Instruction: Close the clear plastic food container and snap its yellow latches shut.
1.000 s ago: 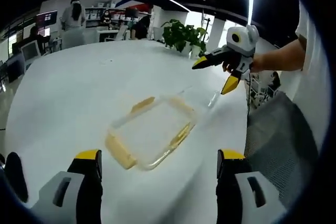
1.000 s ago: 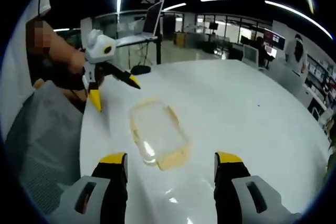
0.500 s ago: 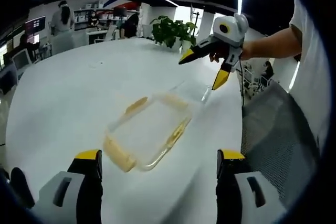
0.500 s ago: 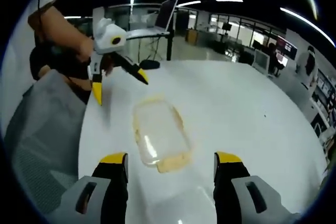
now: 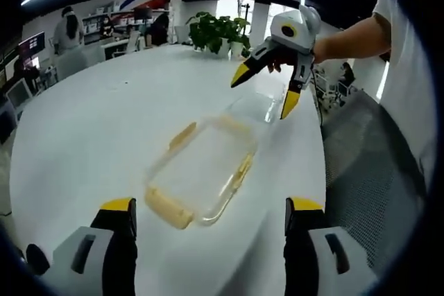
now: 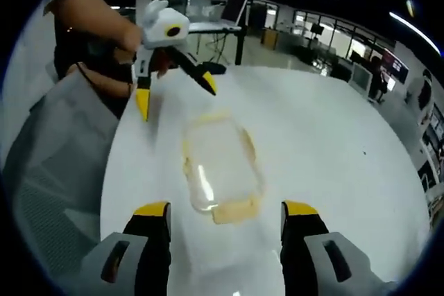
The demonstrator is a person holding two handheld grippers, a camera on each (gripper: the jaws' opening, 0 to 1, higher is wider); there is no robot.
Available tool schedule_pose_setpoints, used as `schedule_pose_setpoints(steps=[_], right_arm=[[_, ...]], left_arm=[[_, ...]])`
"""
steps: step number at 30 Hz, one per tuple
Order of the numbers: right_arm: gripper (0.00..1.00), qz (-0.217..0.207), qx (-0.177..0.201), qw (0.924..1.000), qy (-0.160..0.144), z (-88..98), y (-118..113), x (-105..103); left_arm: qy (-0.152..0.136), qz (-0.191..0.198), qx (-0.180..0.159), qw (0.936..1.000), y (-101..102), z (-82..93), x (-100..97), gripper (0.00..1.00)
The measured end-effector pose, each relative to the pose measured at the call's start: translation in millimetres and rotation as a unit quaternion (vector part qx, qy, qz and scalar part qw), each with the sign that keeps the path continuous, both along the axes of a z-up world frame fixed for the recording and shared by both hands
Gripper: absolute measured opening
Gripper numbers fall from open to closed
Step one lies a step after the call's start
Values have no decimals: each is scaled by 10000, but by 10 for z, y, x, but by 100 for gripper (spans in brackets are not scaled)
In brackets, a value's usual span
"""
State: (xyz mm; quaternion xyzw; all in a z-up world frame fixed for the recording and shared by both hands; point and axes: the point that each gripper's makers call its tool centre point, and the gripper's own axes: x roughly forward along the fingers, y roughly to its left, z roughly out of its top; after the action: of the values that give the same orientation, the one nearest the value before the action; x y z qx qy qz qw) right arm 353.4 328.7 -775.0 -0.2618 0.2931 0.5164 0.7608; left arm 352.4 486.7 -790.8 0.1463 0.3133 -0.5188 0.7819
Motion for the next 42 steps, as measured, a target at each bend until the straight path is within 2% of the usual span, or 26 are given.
schedule_pose_setpoints(steps=[4,9,12,20,25,33,42], right_arm=[[62,40,-94,9999,-19,-35,-13,57],[61,190,-282,9994,-114,-77,-41,99],[59,293,-410,9987,-66,-122,-47,95],[57,548,-629,9965,18,-238,-24,116],[56,645,-695,9955,81,-291,-5,105],[55,793,-865,9930,107,-358,29,133],[54,935,-1057,9897,246,-442,50,128]], left_arm=[[-1,-78,88,9999,17,-52,20,87],[-42,-348,352,9988,22,-146,32,85],[-73,-388,387,9985,5,-149,52,84],[-217,-828,797,9931,20,-292,93,81],[-323,-901,952,9908,55,-326,164,79],[-482,-1237,1358,9818,113,-395,234,75],[-614,-1471,1560,9748,110,-384,334,73]])
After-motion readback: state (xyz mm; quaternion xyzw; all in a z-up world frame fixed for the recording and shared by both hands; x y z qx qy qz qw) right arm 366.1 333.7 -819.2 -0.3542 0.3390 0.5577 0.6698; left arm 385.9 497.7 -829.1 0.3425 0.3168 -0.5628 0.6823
